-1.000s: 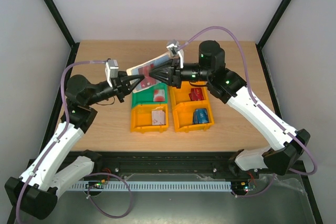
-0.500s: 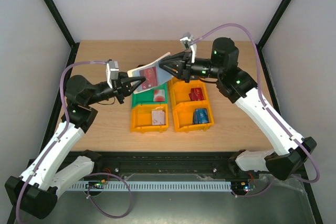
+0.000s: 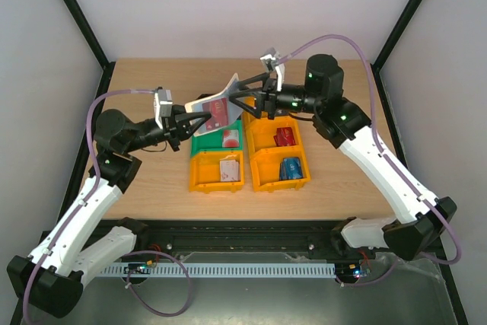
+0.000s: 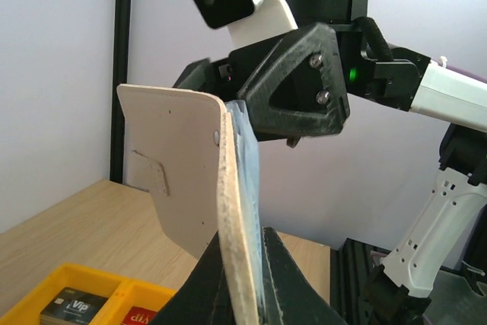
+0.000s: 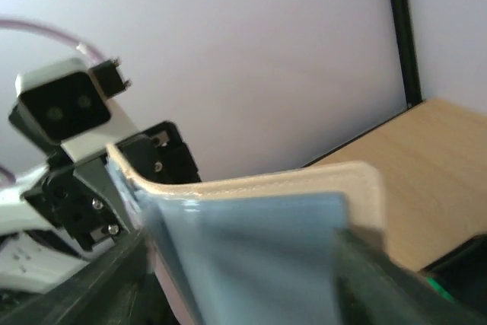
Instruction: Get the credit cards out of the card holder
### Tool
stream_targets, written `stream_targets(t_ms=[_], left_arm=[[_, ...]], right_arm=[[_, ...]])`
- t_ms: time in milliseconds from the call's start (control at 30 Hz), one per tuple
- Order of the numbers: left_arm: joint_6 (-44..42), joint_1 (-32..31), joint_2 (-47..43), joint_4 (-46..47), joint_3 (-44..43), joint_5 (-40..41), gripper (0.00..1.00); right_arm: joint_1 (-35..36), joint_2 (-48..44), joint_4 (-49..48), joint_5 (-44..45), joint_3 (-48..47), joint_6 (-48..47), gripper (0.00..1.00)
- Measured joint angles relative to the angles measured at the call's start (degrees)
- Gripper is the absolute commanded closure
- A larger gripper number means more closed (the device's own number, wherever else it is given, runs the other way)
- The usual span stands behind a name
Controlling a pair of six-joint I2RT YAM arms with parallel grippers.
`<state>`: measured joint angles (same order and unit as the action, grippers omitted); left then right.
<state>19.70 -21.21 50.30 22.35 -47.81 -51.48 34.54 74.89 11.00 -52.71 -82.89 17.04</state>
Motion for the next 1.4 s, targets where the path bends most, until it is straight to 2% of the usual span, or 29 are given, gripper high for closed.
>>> stream_targets(t_ms=[33,67,100,267,533,567,667,833,867,900,967,1033,1400], left_arm=[[-0.11,0.0,-0.02,0.0,0.0,0.02,0.98],[-0.26,0.0,-0.07,0.0,0.0,-0.02,0.98],[-0.57,0.0,-0.09,0.02,0.0,-0.11,0.98],[-3.69,0.0,-0.2,-0.5,-0.33,-1.42,0.98],[-5.95,-0.04,-0.17,-1.75,-2.05,-2.05,0.98],[-5.66,-0.04,-0.13,-2.1,-2.05,-1.92,0.98],[-4.9,-0.2,0.11,-2.82,-2.05,-1.4,0.98],[-3.1,-0.37,0.42,-3.8,-2.05,0.33,0.98],[-2.56,-0.39,0.48,-3.87,-2.05,0.79,0.98],[-2.05,-0.39,0.59,-3.87,-2.08,1.29,0.98],[-1.18,-0.37,0.74,-4.07,-2.08,1.97,0.86],[-0.79,-0.37,0.74,-4.11,-2.08,2.36,0.79],[0.0,2.05,-0.42,-4.09,-2.16,1.99,0.77]], right_arm=[[-0.35,-0.39,0.07,0.37,0.33,0.0,0.21],[-1.29,-1.29,-0.02,0.83,1.29,-1.05,0.06],[-2.27,-2.1,0.09,1.03,2.12,-0.98,0.01],[-6.91,-3.26,0.33,-0.9,3.61,-2.32,0.01],[-6.64,0.57,-1.51,-12.11,3.26,1.36,0.02],[-6.45,0.57,-1.97,-12.87,3.39,1.97,0.07],[-5.11,0.57,-3.39,-13.6,3.58,3.23,0.47],[-2.21,1.38,-5.09,-13.77,3.72,5.62,0.91],[-1.86,1.62,-5.44,-13.6,3.74,5.66,0.97],[-1.66,1.77,-5.55,-13.4,3.76,5.99,0.98],[-1.55,2.01,-5.75,-13.03,3.78,6.08,0.98],[-1.77,2.05,-5.77,-13.0,3.82,6.14,0.98],[-5.22,1.07,-12.33,-15.1,6.58,11.19,0.98]])
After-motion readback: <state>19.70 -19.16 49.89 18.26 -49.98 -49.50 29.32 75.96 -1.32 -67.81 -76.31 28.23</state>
